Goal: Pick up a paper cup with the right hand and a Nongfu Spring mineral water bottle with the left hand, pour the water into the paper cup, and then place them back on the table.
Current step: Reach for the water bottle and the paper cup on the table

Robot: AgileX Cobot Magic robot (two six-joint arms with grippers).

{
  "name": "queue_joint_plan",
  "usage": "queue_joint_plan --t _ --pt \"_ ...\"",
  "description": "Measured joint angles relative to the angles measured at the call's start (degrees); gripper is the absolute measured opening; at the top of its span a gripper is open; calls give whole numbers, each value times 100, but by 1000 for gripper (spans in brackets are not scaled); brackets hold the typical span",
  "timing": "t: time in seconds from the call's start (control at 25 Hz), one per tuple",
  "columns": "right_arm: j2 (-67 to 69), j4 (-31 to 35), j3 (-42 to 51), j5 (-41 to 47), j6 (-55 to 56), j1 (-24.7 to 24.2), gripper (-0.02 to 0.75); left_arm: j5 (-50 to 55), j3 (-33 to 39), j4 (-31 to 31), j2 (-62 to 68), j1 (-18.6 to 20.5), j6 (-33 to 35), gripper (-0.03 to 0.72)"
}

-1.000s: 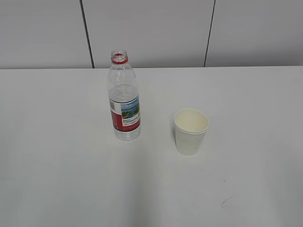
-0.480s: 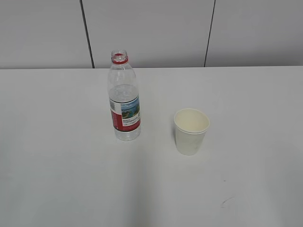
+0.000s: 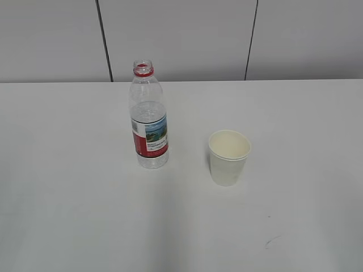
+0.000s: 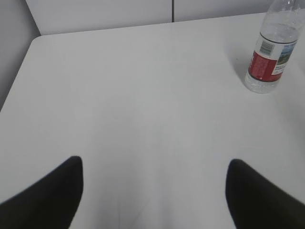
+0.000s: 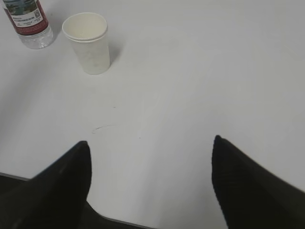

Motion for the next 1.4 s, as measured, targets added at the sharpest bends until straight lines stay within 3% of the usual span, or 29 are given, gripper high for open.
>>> queue_joint_plan --t 0.2,0.48,0.84,1.08,1.4 --pt "0 22 -101 -233 0 0 581 -214 -107 -5 0 0 0 557" --pt "0 59 -129 -1848 -87 0 581 -2100 15 -244 0 0 0 558" --pt "0 85 1251 -4188 -170 0 581 -3601 1168 -546 56 0 0 558" --pt "224 97 1766 -5082 -538 0 581 -4082 1207 -564 534 0 0 558" --pt "1355 129 1803 -5937 -601 0 580 -5006 1429 -566 1279 0 0 553"
